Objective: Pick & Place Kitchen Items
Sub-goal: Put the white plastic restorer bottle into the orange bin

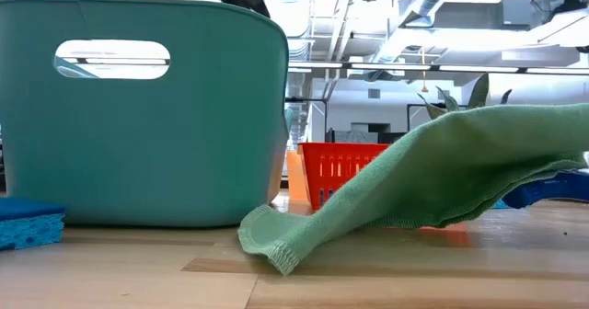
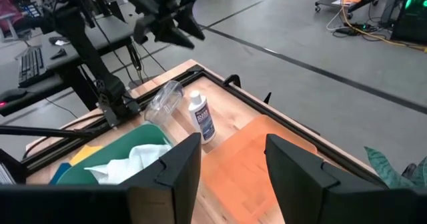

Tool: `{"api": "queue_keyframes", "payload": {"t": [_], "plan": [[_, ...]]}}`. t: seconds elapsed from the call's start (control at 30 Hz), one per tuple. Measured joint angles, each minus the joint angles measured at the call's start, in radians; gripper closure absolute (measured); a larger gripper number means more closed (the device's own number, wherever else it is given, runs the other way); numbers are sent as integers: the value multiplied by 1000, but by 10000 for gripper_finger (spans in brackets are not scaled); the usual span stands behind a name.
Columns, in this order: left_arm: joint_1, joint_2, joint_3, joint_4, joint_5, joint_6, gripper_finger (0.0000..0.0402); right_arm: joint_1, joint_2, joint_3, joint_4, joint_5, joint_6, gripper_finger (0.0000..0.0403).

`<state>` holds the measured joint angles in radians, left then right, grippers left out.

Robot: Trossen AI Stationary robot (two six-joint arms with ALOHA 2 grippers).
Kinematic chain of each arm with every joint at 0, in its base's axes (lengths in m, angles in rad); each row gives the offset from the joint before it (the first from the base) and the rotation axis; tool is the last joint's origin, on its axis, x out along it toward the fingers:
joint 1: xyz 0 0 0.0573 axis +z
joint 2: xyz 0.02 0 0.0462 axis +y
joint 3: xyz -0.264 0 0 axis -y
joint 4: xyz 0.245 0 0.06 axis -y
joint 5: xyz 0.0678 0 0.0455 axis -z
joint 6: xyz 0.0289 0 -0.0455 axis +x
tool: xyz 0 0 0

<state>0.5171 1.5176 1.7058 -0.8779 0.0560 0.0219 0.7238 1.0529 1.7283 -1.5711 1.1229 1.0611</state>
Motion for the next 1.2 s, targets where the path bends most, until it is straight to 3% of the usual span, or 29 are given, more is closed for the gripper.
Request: {"api": "queue_keyframes", "payload": {"t": [0.13, 0.33, 0.63, 1.03, 1.2], "plan": [[-11, 81, 79, -137, -3, 75, 204, 0, 0, 0, 0, 0, -14, 243], [-41, 133, 89, -287, -4, 251, 200, 0, 0, 0, 0, -1, -26, 243], [-41, 212, 89, -374, -60, 389, 184, 0, 0, 0, 0, -1, -54, 243], [-40, 303, 84, -373, -49, 390, 164, 0, -1, 0, 0, 0, -74, 243], [-32, 303, 18, -376, -56, 386, 167, 0, -1, 0, 0, -1, -74, 243]]}}
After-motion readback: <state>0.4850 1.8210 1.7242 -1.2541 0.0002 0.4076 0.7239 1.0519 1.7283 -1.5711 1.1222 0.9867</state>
